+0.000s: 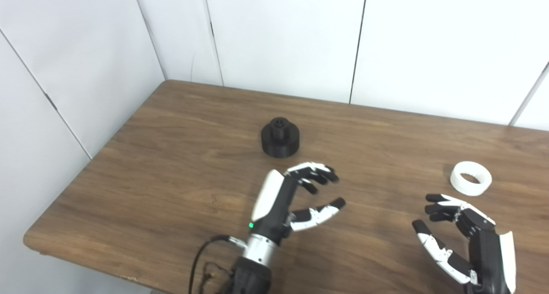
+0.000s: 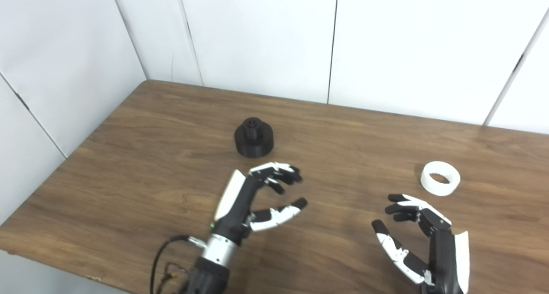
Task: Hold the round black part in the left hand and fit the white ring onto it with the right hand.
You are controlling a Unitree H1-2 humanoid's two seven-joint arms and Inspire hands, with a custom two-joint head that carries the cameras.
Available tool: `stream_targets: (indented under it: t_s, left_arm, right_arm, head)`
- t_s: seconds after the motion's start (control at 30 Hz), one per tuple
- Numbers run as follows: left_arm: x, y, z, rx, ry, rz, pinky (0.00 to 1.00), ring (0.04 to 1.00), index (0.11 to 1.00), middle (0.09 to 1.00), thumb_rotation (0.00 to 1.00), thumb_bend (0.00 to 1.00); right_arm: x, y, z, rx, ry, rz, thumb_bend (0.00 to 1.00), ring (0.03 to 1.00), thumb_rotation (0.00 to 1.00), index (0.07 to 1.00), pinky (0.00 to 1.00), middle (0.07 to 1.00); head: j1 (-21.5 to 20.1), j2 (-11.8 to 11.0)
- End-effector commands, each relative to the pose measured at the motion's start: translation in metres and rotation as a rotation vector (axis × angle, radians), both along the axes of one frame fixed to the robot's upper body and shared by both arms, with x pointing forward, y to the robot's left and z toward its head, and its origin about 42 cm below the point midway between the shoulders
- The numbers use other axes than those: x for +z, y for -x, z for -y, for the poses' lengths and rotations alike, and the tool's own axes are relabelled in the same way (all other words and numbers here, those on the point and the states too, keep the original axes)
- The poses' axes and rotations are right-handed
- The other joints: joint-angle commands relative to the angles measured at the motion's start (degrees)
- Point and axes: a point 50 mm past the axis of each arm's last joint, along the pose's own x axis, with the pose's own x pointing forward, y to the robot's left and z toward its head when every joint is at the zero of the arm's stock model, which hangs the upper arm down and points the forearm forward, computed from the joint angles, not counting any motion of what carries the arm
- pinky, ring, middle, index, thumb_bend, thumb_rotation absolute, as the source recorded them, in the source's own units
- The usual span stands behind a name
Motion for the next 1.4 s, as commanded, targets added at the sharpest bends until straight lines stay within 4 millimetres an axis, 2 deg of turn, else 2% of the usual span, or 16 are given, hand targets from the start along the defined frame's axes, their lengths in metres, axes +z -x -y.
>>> stream_targets:
  t_s: [0.0,0.43,0.7,0.87,1.37]
  left_arm:
    - [0.019,-0.008,-0.003,0.014,-0.039,0.056,0.56,0.675,0.72,0.735,0.27,0.62]
    - [0.035,-0.037,-0.038,0.074,-0.176,0.046,0.61,0.757,0.756,0.796,0.3,0.66]
    - [0.042,-0.06,-0.06,0.127,-0.248,0.07,0.63,0.758,0.756,0.793,0.31,0.67]
    - [0.046,-0.076,-0.07,0.159,-0.276,0.079,0.59,0.731,0.759,0.789,0.31,0.68]
    - [0.058,-0.119,-0.095,0.255,-0.357,0.063,0.69,0.834,0.828,0.865,0.36,0.69]
  right_arm:
    - [-0.009,0.007,-0.011,-0.022,-0.058,-0.023,0.5,0.595,0.17,0.499,0.53,0.652]
    - [-0.009,0.008,-0.009,-0.015,-0.074,-0.015,0.5,0.589,0.17,0.499,0.52,0.651]
    - [-0.01,0.009,-0.008,-0.017,-0.073,-0.02,0.5,0.589,0.17,0.499,0.52,0.651]
    - [-0.01,0.009,-0.007,-0.019,-0.069,-0.02,0.5,0.593,0.17,0.499,0.52,0.654]
    - [-0.013,0.01,-0.004,-0.018,-0.072,-0.019,0.5,0.592,0.16,0.499,0.52,0.653]
  head:
    - [0.03,0.02]
    - [-0.06,0.0]
    - [-0.15,-0.01]
    - [-0.16,-0.1]
    - [-0.42,-0.42]
